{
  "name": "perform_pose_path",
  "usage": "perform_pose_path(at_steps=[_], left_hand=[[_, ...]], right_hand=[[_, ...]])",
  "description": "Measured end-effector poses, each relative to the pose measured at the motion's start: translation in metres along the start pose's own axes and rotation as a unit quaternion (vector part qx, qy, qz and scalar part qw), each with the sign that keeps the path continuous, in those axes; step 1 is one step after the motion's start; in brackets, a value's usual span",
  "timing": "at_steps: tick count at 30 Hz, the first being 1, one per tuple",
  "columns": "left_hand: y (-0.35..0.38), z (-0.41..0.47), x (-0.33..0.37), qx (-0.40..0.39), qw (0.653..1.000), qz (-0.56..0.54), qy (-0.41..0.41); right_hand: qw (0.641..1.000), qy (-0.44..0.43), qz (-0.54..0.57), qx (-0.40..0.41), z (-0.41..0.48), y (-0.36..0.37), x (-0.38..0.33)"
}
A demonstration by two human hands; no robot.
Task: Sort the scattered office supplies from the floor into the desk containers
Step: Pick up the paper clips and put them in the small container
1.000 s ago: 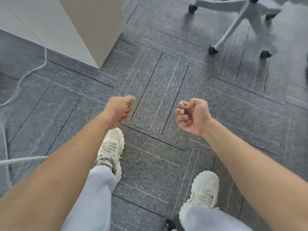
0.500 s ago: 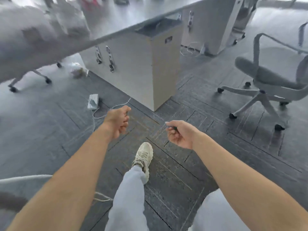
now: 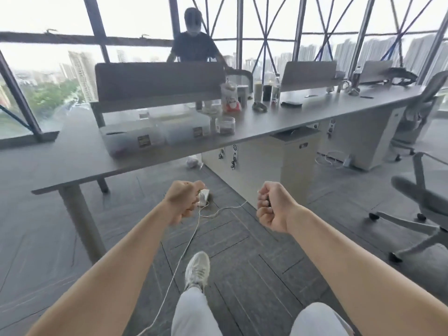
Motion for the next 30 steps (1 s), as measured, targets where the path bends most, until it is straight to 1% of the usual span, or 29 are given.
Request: perform_pose_path(at_steps=[3, 7, 10, 14, 18, 24, 27, 30], left_hand=[[-0.032, -0.01, 0.002, 0.025, 0.999, -0.03, 0.006], [-0.072, 0.0, 0.019, 0.07, 0.996, -0.047, 0.012], [-0.088, 0.023, 0.037, 0.093, 0.993, -0.061, 0.026], [-0.092, 0.079, 0.057, 0.095, 0.992, -0.063, 0.051], [-0.083, 0.15, 0.071, 0.093, 0.992, -0.058, 0.066], [-0.039, 0.243, 0.107, 0.04, 0.992, -0.087, 0.086], [-0.015, 0.278, 0.134, 0.01, 0.991, -0.088, 0.095], [-0.001, 0.315, 0.158, -0.004, 0.991, -0.085, 0.104]], right_hand=[[0.996, -0.046, -0.07, 0.026, -0.004, 0.027, -0.025], [0.985, -0.08, -0.15, 0.008, 0.002, 0.073, -0.062], [0.978, -0.104, -0.178, -0.02, 0.022, 0.1, -0.089], [0.971, -0.121, -0.206, -0.026, 0.073, 0.107, -0.13], [0.974, -0.128, -0.183, -0.029, 0.146, 0.1, -0.173], [0.984, -0.171, -0.048, -0.023, 0.228, 0.075, -0.23], [0.981, -0.186, -0.043, -0.024, 0.263, 0.069, -0.26], [0.977, -0.202, -0.063, -0.02, 0.298, 0.078, -0.297]])
Point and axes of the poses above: each hand's wrist, its own z-axis towards the middle knuckle, its own y-axis out of the palm, x = y × z, the point moved 9 cm from there along z, towards the middle knuckle, and after that the axes turned 2 degrees about -y, right-handed, at the moved point
